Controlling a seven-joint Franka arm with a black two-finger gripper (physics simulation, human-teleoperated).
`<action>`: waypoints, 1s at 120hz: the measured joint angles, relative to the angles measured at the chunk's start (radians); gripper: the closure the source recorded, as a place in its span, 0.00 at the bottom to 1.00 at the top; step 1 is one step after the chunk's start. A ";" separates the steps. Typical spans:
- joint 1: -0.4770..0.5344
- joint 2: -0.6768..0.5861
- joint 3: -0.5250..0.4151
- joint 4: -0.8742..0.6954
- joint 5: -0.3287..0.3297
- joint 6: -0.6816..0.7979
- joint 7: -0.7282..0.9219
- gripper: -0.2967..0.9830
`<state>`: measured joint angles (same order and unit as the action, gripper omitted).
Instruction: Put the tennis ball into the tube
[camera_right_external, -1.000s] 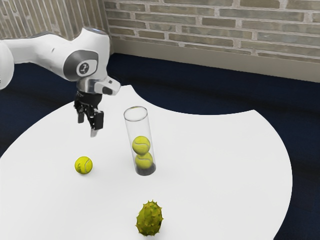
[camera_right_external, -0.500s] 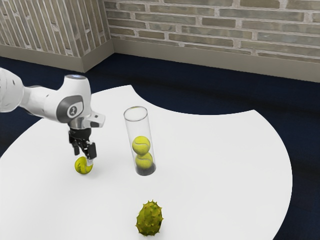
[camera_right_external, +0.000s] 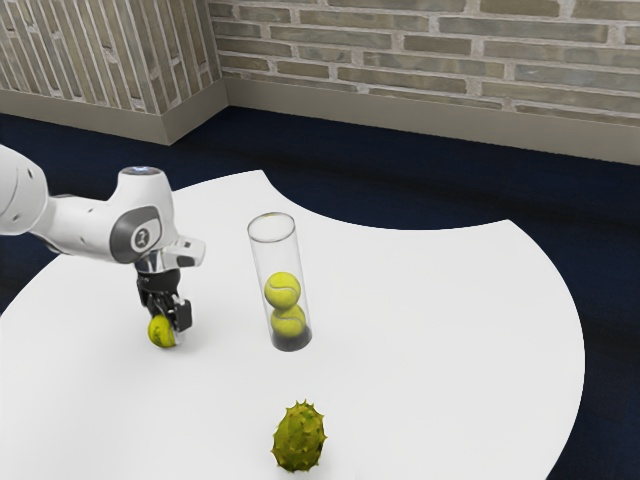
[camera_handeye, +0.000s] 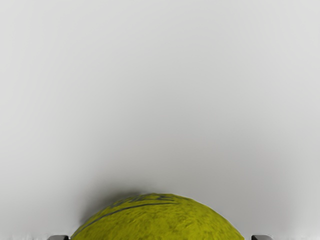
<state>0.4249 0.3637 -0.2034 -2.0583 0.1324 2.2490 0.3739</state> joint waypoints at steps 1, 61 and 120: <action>0.000 -0.001 0.000 -0.002 0.000 0.000 0.000 0.41; -0.034 -0.286 -0.079 0.006 -0.095 -0.009 -0.010 0.55; -0.117 -0.341 -0.140 0.246 -0.125 -0.175 -0.024 0.55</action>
<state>0.3078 0.0227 -0.3434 -1.8122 0.0070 2.0740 0.3504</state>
